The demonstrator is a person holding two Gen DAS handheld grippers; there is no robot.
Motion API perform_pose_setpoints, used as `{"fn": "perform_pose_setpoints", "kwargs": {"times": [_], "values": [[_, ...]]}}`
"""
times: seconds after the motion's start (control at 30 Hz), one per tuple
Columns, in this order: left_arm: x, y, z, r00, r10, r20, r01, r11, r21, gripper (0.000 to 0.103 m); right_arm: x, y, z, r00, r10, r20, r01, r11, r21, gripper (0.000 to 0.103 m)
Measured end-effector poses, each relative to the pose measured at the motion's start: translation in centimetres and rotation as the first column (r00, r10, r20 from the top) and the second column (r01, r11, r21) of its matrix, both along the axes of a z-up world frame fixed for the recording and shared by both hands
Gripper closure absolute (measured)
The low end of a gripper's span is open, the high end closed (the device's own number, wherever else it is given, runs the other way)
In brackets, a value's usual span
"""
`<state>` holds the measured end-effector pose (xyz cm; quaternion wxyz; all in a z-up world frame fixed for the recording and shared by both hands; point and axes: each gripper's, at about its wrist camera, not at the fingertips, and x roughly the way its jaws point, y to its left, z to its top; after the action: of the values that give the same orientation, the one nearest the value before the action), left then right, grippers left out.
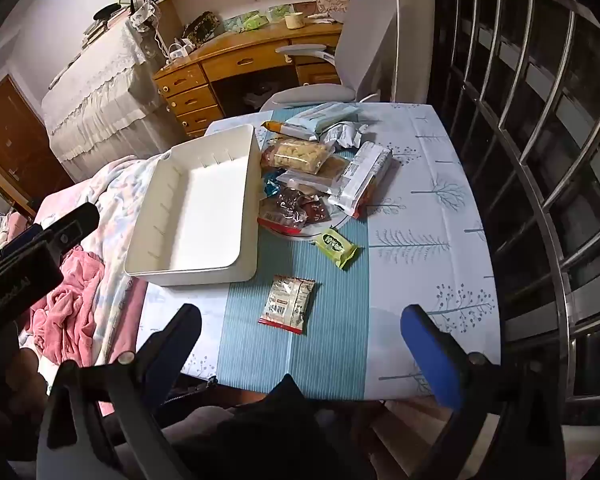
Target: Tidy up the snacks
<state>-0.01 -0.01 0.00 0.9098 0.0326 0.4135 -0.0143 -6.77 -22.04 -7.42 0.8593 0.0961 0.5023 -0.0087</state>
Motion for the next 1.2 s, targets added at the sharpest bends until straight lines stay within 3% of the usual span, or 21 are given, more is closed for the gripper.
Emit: {"fn": "perform_pose_setpoints", "kwargs": {"times": [0.5, 1.2], "values": [[0.1, 0.3, 0.1, 1.000, 0.006, -0.006, -0.006, 1.000, -0.011, 0.001, -0.2, -0.5, 0.6, 1.000, -0.020, 0.015, 0.021, 0.998, -0.051, 0.003], [0.0, 0.6, 0.6, 1.000, 0.006, 0.002, -0.006, 1.000, -0.015, 0.001, 0.2, 1.2, 0.7, 0.999, 0.049, 0.009, -0.048, 0.995, -0.084, 0.003]]}}
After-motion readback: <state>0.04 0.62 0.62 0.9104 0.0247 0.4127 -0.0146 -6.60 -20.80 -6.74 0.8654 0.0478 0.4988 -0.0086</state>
